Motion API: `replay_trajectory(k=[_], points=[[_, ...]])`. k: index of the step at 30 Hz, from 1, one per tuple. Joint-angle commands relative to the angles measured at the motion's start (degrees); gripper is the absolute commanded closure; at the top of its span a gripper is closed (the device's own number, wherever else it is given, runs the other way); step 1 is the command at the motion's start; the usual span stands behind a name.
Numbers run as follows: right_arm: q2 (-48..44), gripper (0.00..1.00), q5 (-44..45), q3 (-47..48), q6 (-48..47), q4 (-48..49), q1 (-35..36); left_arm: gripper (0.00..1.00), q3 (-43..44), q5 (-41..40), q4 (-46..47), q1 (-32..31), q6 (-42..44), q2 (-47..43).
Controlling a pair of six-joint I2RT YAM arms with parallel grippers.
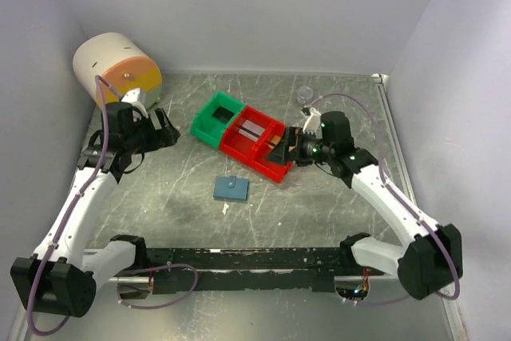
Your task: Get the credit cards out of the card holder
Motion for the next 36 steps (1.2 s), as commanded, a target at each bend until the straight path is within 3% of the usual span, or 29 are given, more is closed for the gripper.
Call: replay_trajectory(k=[1,5,12,26,31,36], points=[[5.3,0.11,13.2,5.7,-2.9,-7.5,5.0,0.04,-4.3,9.4,1.9,-0.3,-3.4,-2.3],[9.6,0.14,14.0,6.1,-1.7,-5.9,9.7,0.04,-7.7,12.1,3.6,-0.6,-5.2,-3.4],[17.7,0.16,23.0,9.0,1.7,-7.4,16.0,0.04,-7.6,11.4,3.9,-0.6,-4.8,-1.7],[26.8,0.16,40.1,15.4,-0.3,-13.9,15.6,0.04,-10.0,16.2,6.5,-1.4,-5.5,0.5],[28.0,0.15,41.7,15.9,-3.5,-14.1,13.3,0.04,-11.4,18.9,8.7,-2.7,-6.4,2.1],[27.7,0.15,40.7,15.7,-9.4,-12.0,9.6,0.04,-11.5,18.8,10.2,-7.9,-6.7,5.6]])
